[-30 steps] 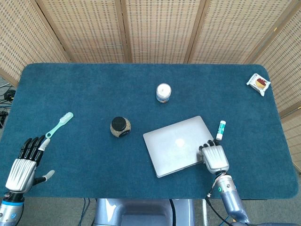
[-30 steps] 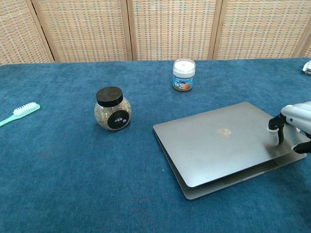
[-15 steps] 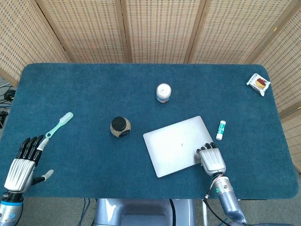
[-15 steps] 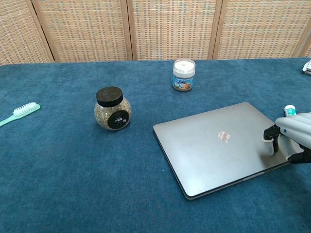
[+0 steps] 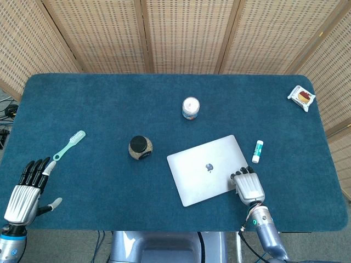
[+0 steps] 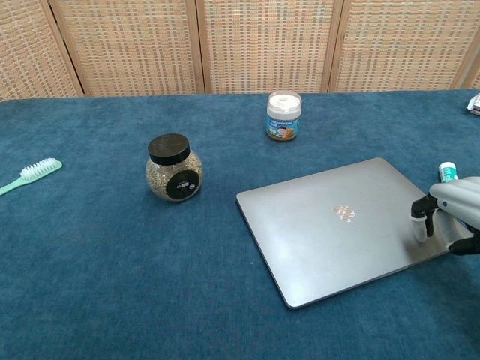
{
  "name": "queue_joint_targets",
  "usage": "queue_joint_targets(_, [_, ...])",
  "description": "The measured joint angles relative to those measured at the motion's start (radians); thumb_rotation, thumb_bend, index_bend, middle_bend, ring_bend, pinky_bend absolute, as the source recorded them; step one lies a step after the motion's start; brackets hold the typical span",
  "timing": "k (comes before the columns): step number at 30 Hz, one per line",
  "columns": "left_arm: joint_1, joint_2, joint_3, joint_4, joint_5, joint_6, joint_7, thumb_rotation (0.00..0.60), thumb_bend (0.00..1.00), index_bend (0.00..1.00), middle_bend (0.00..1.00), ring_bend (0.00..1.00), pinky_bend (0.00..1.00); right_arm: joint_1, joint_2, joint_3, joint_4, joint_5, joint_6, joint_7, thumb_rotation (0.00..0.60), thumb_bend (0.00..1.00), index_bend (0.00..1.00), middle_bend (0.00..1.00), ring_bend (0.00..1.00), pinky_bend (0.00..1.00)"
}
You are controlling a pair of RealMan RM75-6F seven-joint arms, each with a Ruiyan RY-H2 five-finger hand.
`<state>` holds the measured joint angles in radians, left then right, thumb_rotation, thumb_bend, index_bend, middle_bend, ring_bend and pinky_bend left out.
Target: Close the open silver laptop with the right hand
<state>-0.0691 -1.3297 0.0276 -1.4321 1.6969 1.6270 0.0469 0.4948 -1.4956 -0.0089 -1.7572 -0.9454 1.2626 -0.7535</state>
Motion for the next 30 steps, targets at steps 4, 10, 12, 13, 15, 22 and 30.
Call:
queue_joint_targets(4, [0.001,0.001,-0.002,-0.001,0.0,0.004,-0.002,0.6,0.02,0.0,0.0,0.0,0.0,-0.003,0.003,0.003,0.001,-0.016,0.015,-0.008,0.6,1.0,0.46,0.4,0.23,0.18])
queue_joint_targets(10, [0.002,0.002,-0.007,0.001,-0.008,0.004,-0.004,0.6,0.02,0.0,0.0,0.0,0.0,-0.01,0.029,0.011,-0.01,-0.093,0.09,-0.037,0.6,1.0,0.46,0.33,0.16,0.18])
queue_joint_targets(12, [0.003,0.003,-0.01,0.001,-0.011,0.007,-0.005,0.6,0.02,0.0,0.0,0.0,0.0,-0.016,0.039,0.014,-0.01,-0.129,0.121,-0.036,0.6,0.96,0.46,0.29,0.12,0.18])
queue_joint_targets(13, [0.004,0.003,-0.012,0.002,-0.014,0.008,-0.006,0.6,0.02,0.0,0.0,0.0,0.0,-0.022,0.046,0.016,-0.009,-0.157,0.144,-0.029,0.6,0.91,0.45,0.26,0.1,0.17])
queue_joint_targets(15, [0.005,0.003,-0.014,0.003,-0.018,0.009,-0.006,0.6,0.02,0.0,0.0,0.0,0.0,-0.034,0.058,0.017,-0.004,-0.206,0.179,-0.007,0.6,0.76,0.39,0.19,0.05,0.15])
queue_joint_targets(22, [0.005,0.0,-0.021,0.004,-0.028,0.007,0.003,0.6,0.02,0.0,0.0,0.0,0.0,-0.112,0.108,0.016,0.068,-0.38,0.315,0.22,0.6,0.11,0.04,0.0,0.0,0.0])
queue_joint_targets(30, [0.007,-0.002,-0.032,0.009,-0.048,0.007,0.007,0.6,0.02,0.0,0.0,0.0,0.0,-0.213,0.136,-0.005,0.206,-0.478,0.39,0.401,0.6,0.0,0.0,0.0,0.0,0.0])
